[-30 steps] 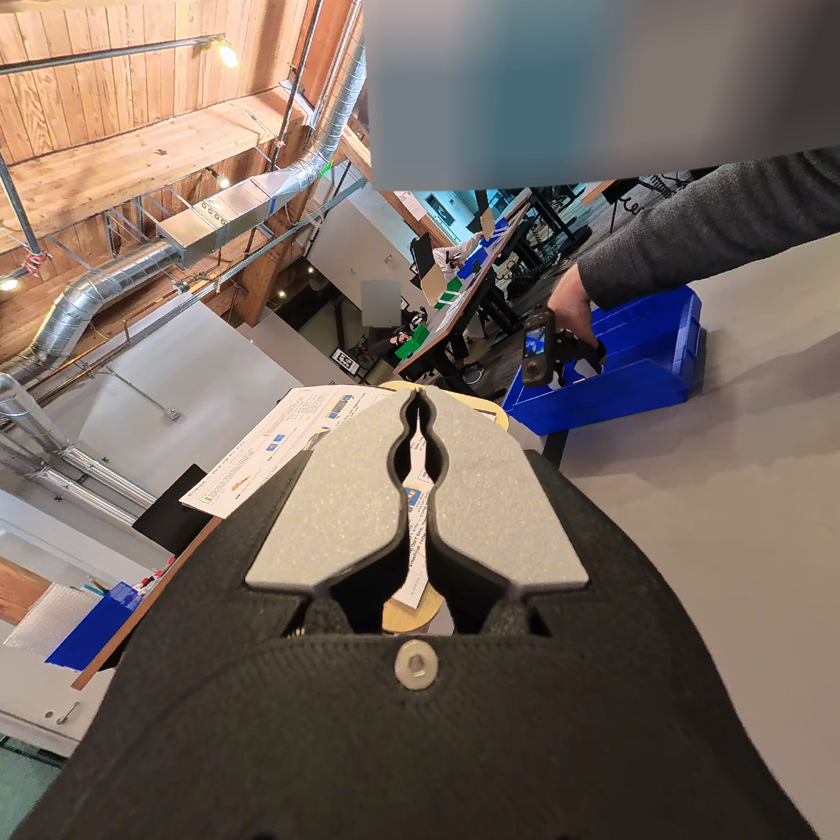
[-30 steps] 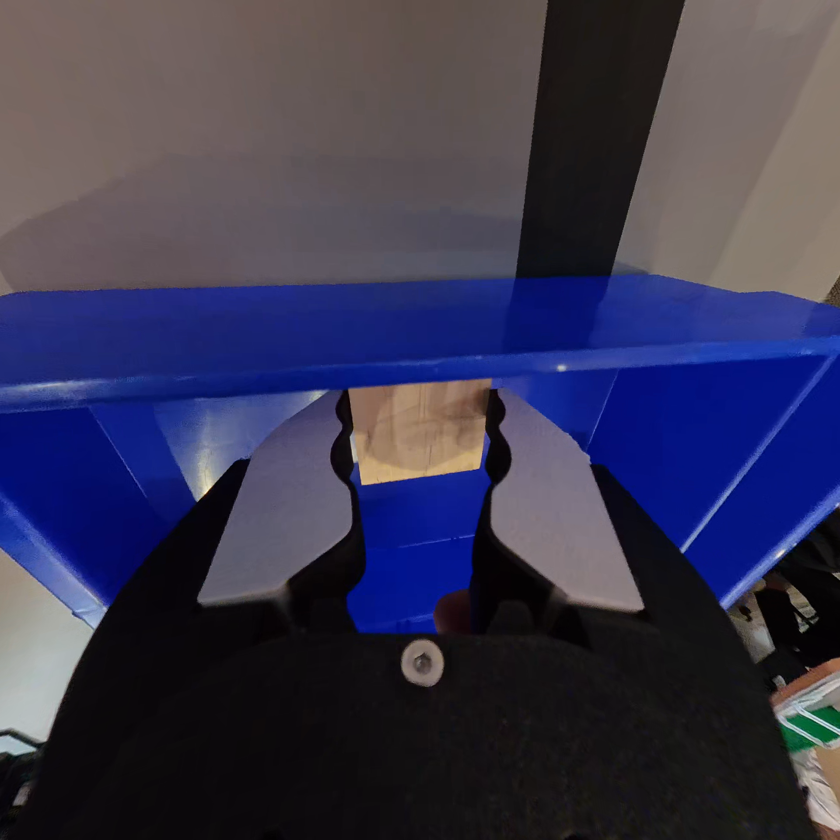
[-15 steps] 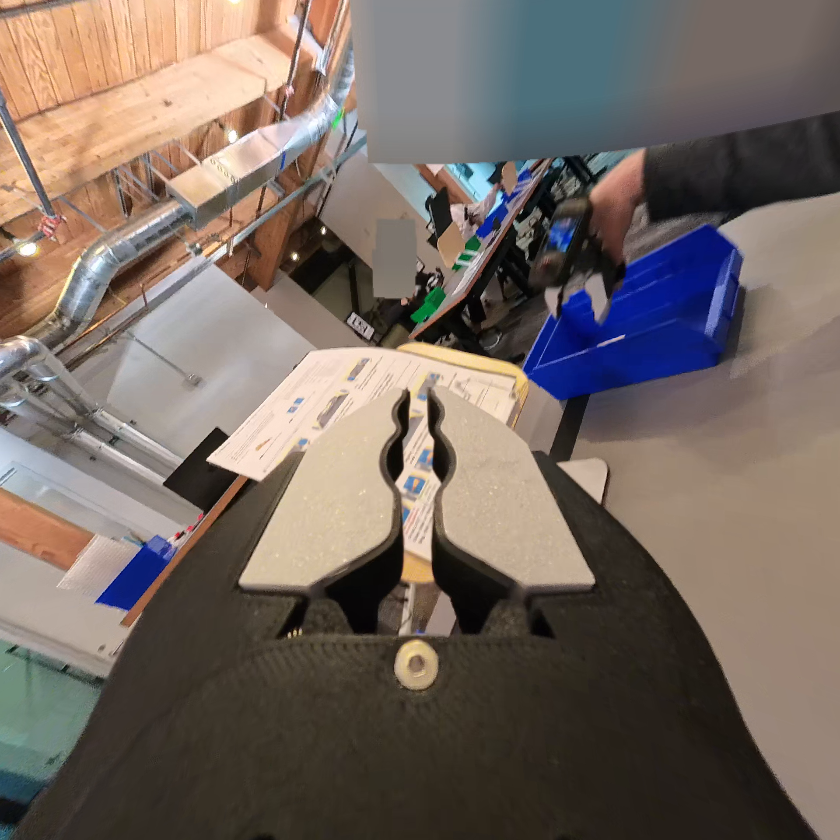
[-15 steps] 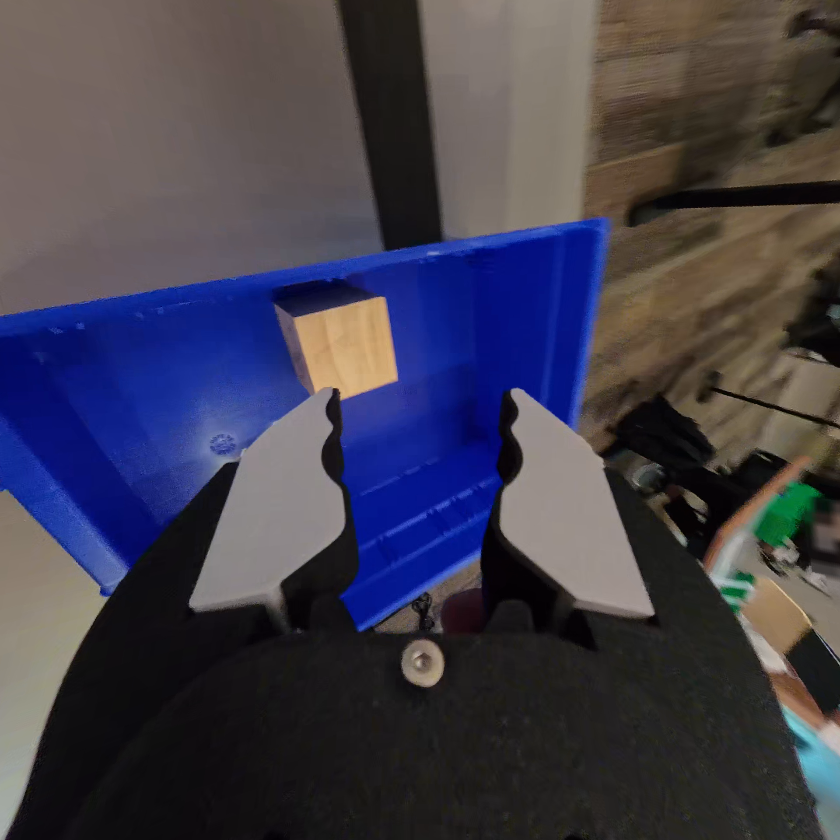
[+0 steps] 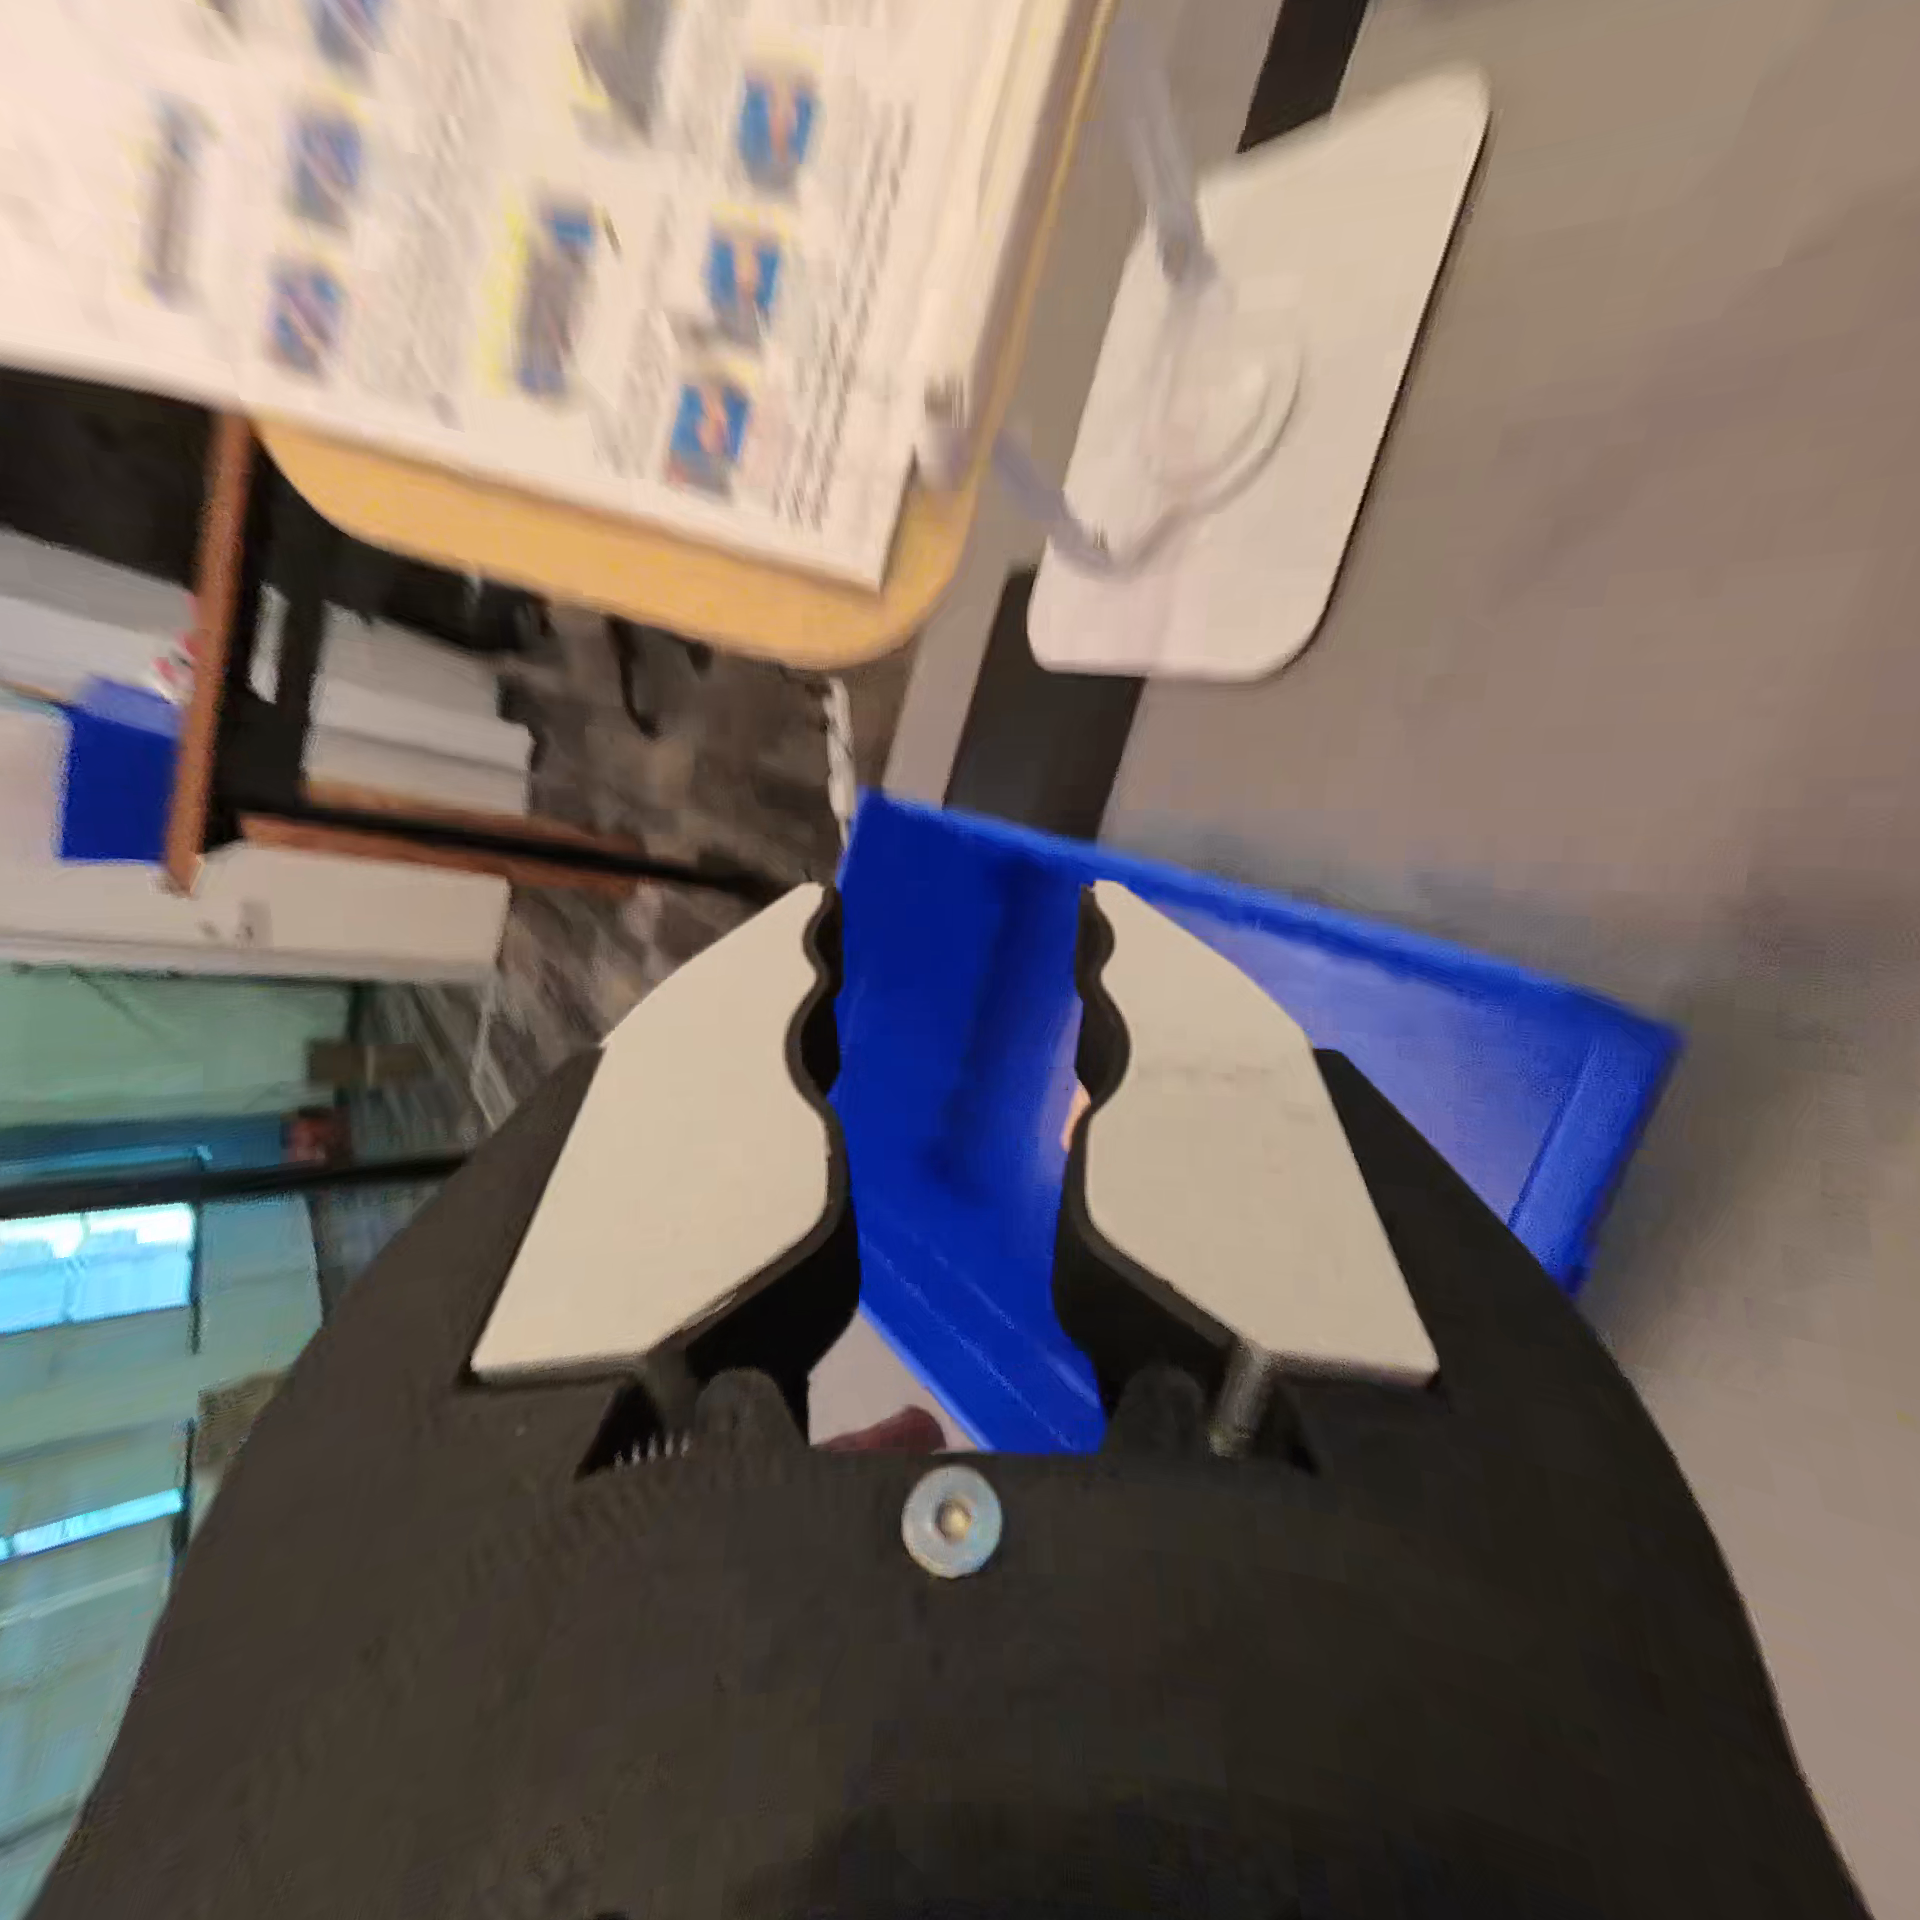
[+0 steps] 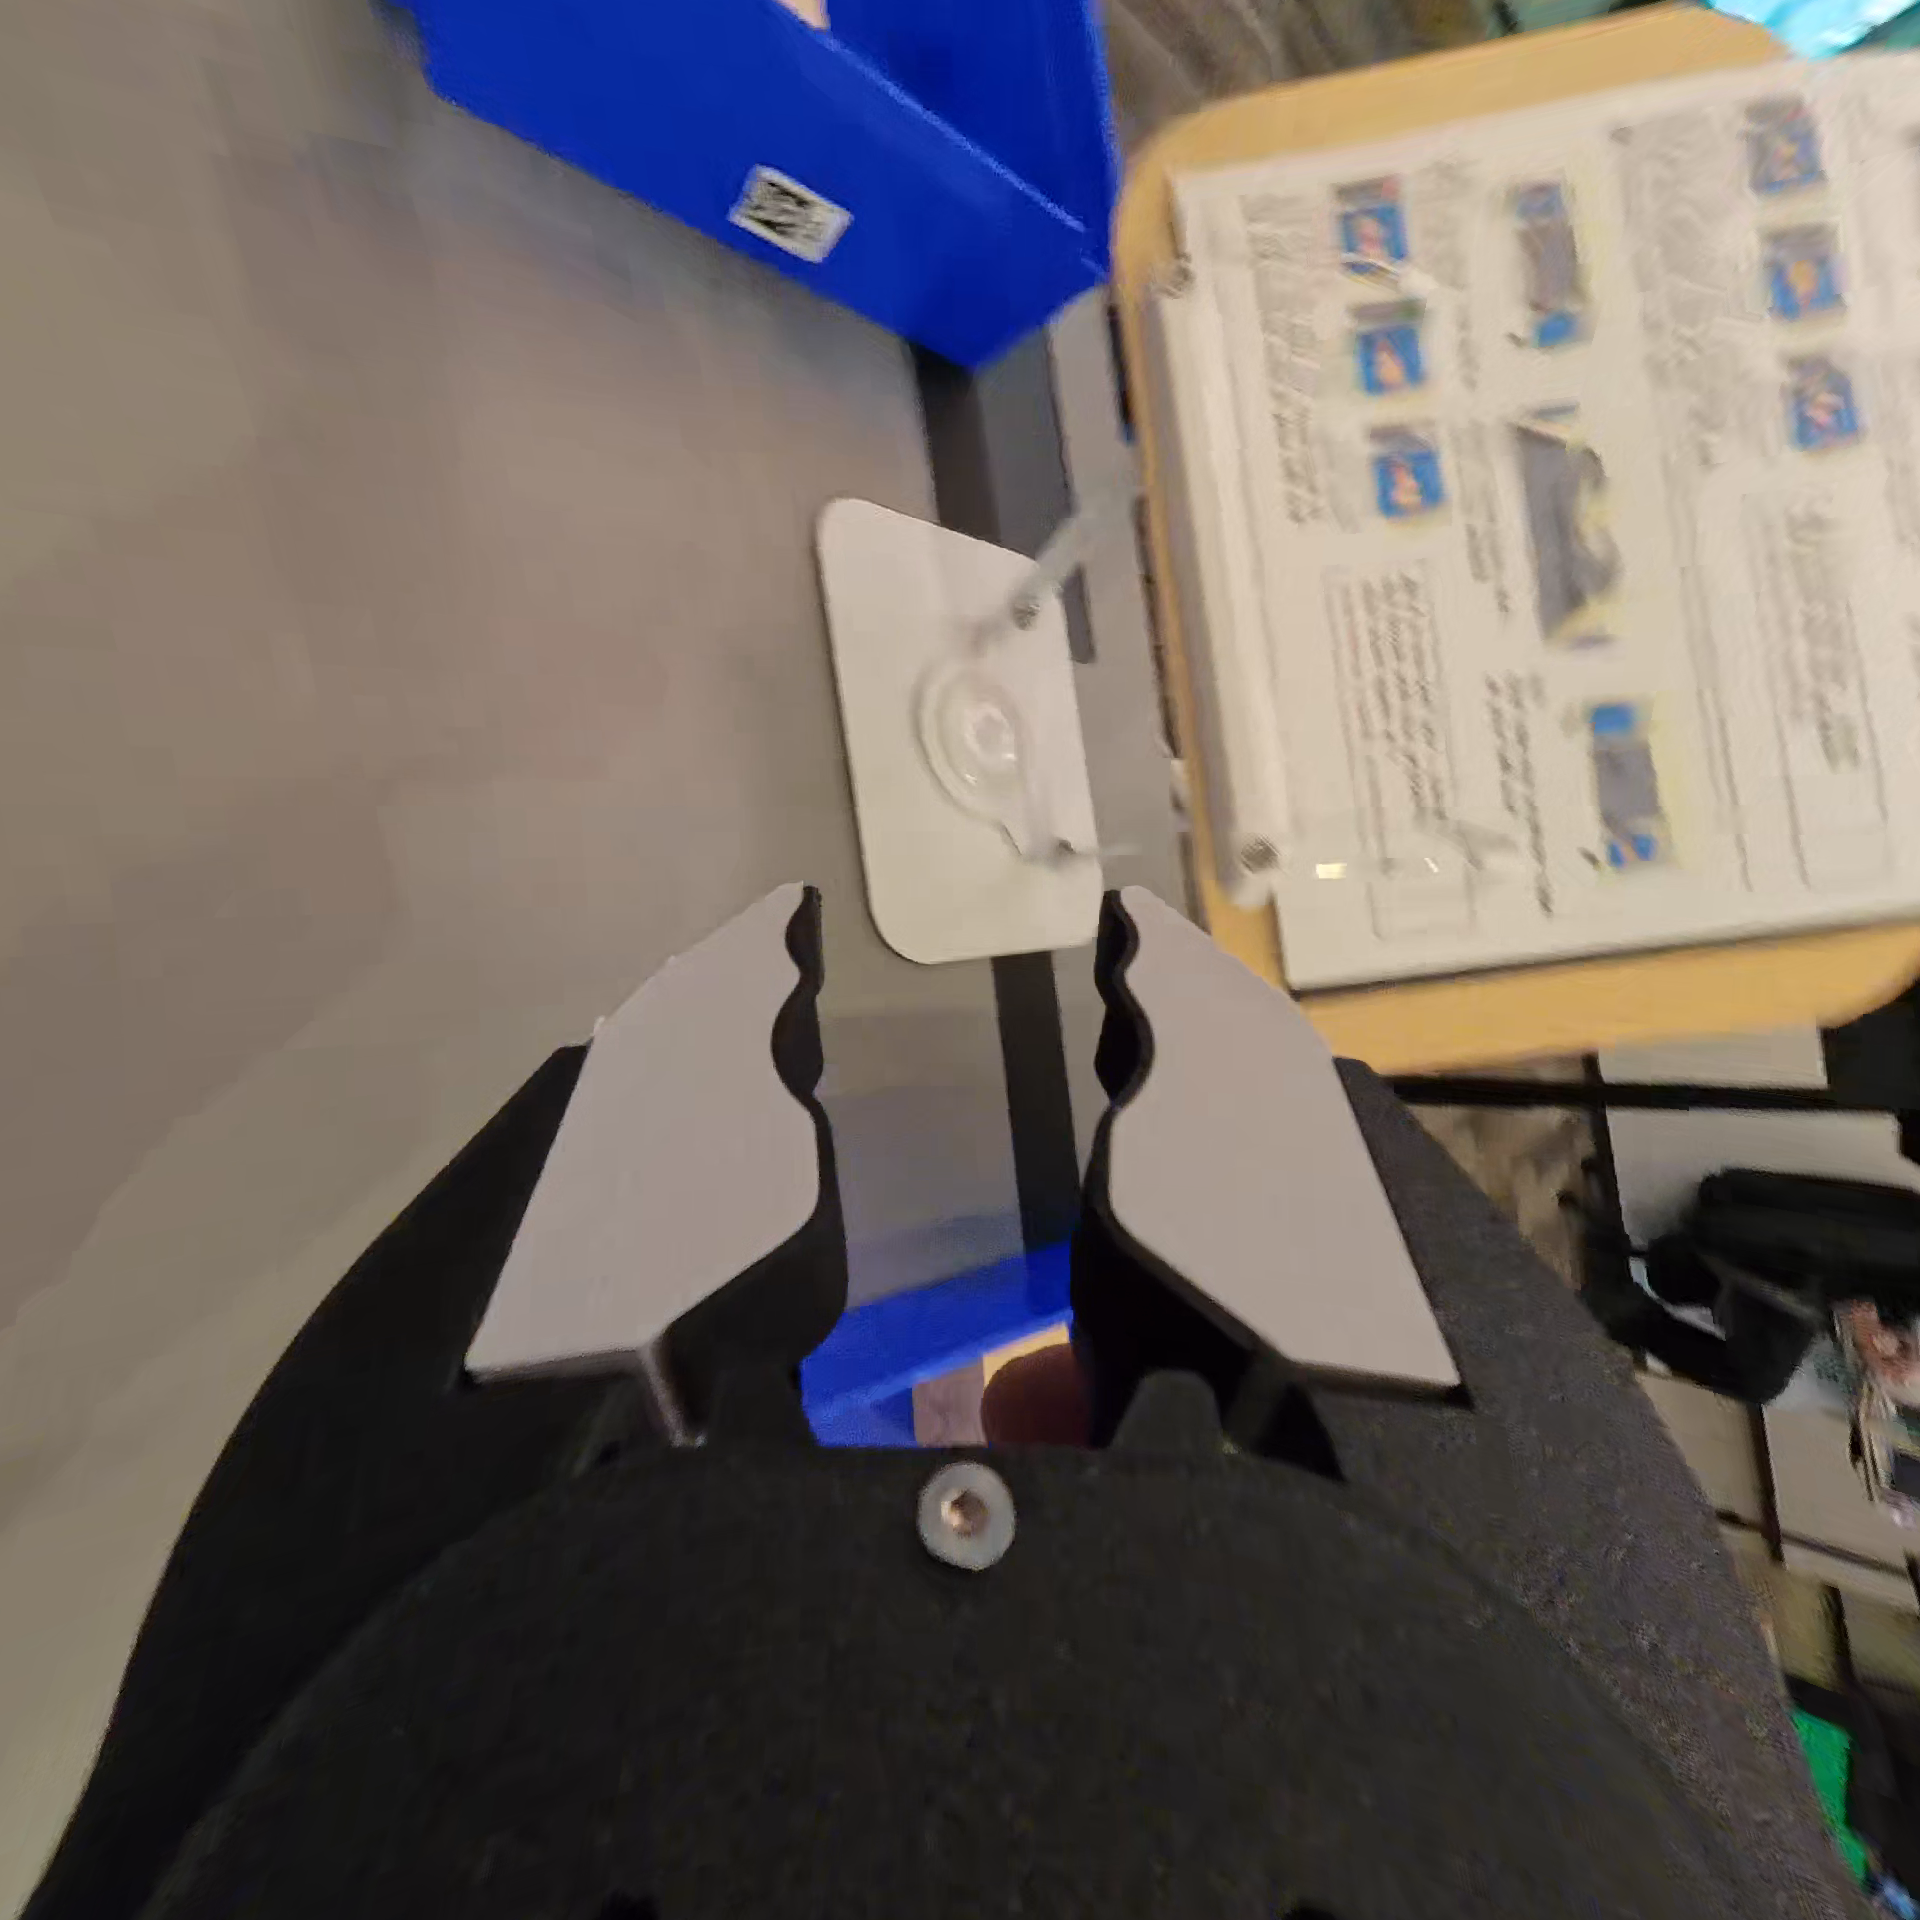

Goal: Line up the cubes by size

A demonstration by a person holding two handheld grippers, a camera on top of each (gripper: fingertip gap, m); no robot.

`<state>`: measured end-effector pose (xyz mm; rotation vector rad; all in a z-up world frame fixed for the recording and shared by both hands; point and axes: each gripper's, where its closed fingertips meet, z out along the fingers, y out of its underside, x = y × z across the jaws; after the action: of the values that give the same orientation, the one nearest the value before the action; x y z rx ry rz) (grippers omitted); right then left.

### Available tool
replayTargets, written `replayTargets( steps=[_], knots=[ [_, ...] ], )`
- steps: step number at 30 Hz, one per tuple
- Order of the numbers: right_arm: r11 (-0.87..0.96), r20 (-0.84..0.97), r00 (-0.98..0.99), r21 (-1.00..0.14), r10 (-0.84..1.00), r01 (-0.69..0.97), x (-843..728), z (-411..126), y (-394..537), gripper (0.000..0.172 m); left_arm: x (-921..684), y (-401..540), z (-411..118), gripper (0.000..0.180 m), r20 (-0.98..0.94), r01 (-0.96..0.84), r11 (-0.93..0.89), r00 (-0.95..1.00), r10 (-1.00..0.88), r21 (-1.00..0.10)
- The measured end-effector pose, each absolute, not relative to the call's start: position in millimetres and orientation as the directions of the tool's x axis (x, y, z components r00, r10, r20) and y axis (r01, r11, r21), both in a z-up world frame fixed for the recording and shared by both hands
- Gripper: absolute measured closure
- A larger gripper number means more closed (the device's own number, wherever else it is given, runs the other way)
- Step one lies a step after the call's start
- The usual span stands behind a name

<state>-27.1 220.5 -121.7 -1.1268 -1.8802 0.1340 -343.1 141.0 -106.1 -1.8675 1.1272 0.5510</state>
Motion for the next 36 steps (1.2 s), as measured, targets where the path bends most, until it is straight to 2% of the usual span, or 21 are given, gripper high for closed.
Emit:
replayTargets(
  steps=[2, 5, 14, 19, 27, 31, 36],
  knots=[
    [0.601, 0.641, -0.229, -0.453, 0.733, 0.658, -39.1, -134.9, 212.1, 0.120, -364.8, 149.8, -132.8, 0.135, -0.672, -0.855, -0.290, 0.518, -0.530, -0.430],
    [0.624, 0.619, -0.287, -0.437, 0.731, 0.647, -47.9, -148.3, 201.7, 0.120, -375.3, 160.1, -162.0, 0.128, -0.602, -0.844, -0.291, 0.528, -0.599, -0.451],
    [0.654, 0.589, -0.351, -0.443, 0.728, 0.613, -54.4, -157.2, 184.8, 0.120, -428.1, 167.4, -247.0, 0.118, -0.481, -0.846, -0.493, 0.526, -0.701, -0.205],
    [0.666, 0.576, -0.380, -0.438, 0.724, 0.604, -57.5, -162.9, 177.7, 0.120, -442.6, 172.7, -277.8, 0.113, -0.441, -0.835, -0.527, 0.538, -0.718, -0.160],
    [0.680, 0.565, -0.407, -0.442, 0.718, 0.585, -60.8, -165.8, 169.4, 0.121, -452.0, 168.5, -307.5, 0.114, -0.369, -0.815, -0.569, 0.564, -0.739, -0.108],
    [0.683, 0.561, -0.416, -0.436, 0.716, 0.587, -61.9, -169.2, 168.8, 0.121, -449.4, 170.9, -310.3, 0.125, -0.362, -0.817, -0.564, 0.565, -0.741, -0.121],
    [0.685, 0.561, -0.419, -0.435, 0.714, 0.584, -63.5, -170.4, 168.6, 0.121, -451.1, 171.0, -307.1, 0.128, -0.374, -0.819, -0.564, 0.559, -0.740, -0.108]
  ],
)
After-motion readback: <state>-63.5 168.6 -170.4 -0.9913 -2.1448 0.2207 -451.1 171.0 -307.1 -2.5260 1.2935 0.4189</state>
